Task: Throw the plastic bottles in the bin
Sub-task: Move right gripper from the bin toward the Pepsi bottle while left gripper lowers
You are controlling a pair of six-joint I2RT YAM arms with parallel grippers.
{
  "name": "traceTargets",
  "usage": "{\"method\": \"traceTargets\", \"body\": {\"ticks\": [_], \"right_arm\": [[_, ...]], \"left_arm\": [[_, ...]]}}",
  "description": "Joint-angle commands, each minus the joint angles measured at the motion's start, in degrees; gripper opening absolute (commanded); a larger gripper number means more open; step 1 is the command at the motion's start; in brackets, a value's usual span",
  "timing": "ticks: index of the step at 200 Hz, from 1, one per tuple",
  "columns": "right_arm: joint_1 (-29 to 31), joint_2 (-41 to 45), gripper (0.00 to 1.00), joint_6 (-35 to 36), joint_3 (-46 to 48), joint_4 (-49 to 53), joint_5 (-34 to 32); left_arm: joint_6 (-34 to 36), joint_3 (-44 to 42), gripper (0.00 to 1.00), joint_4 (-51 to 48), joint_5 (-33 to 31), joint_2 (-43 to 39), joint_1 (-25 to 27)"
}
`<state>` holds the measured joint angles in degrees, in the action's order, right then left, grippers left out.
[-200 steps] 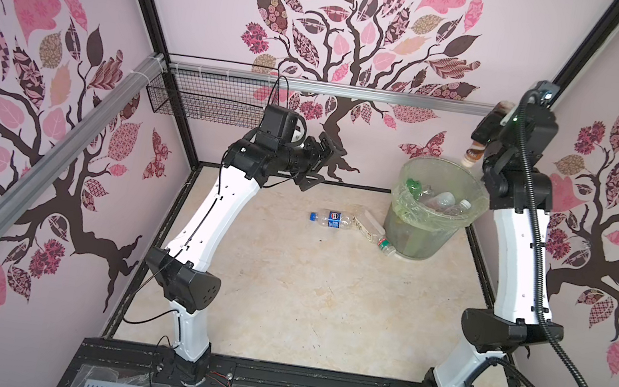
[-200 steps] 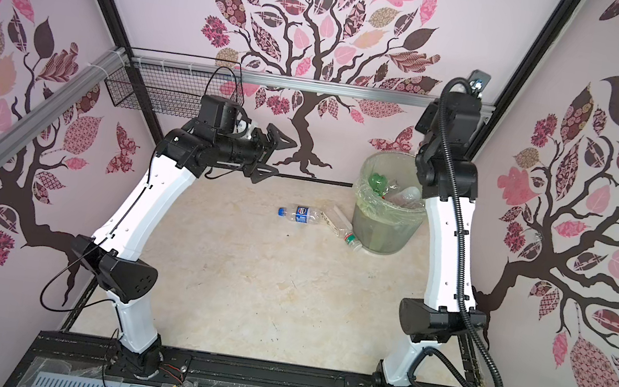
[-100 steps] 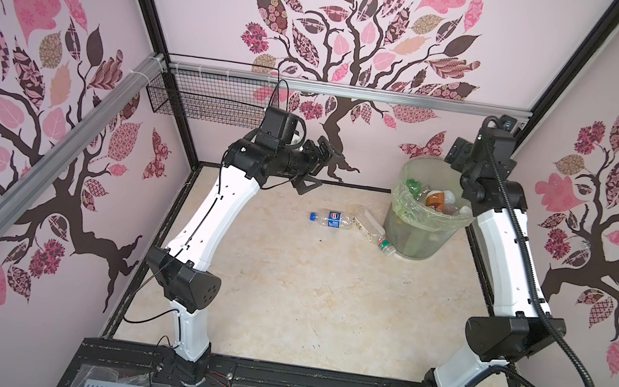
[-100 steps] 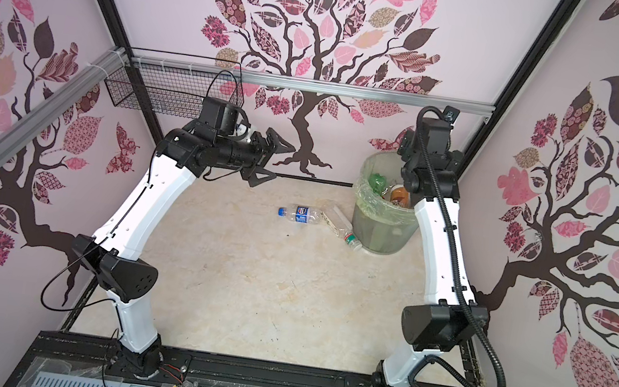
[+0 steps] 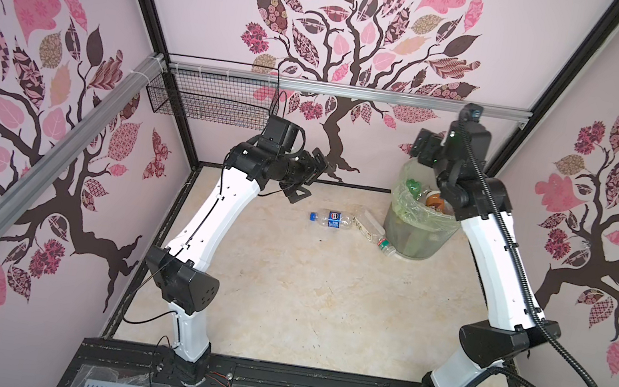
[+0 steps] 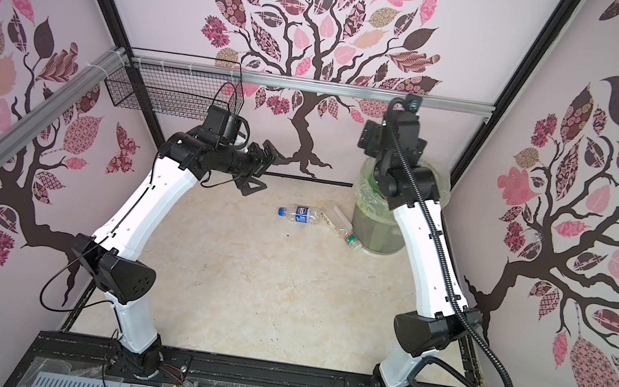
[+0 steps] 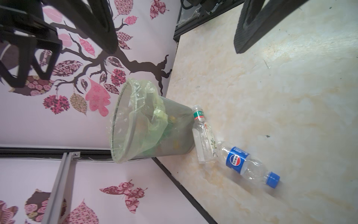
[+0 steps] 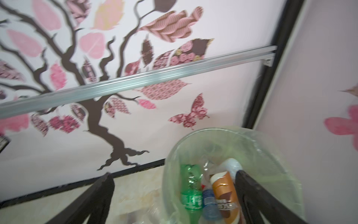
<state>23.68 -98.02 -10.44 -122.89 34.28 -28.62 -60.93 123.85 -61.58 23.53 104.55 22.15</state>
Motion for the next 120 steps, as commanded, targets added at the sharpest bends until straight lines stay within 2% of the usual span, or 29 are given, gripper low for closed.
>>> {"method": "traceTargets", "body": {"ticks": [1,22,47,91,120], "right_arm": [[5.3,-1.6,0.99,1.5,5.6,0.8,2.5],[9.4,-3.4,1.00,1.8,10.7,1.2,3.4],[9.9,-7.2,1.00,-1.0,13.7,3.2,6.5],[9.8,-19.5,0.99,-1.1,7.8,8.9,10.8],[9.0,-25.7,1.00,-3.1,4.4,8.9,15.0]], "left_arm": [[2.3,-4.4,0.98,-5.0,-1.9,-2.2,0.0],[1.9,-8.6,0.98,-5.8,-0.7,-2.7,-0.4],[0.7,-15.9,0.98,-5.4,2.1,-4.0,-2.2],[0.7,-17.4,0.98,-6.3,1.2,-4.1,-6.5],[0.4,-19.1,0.98,-6.7,2.2,-3.5,-7.2]]}}
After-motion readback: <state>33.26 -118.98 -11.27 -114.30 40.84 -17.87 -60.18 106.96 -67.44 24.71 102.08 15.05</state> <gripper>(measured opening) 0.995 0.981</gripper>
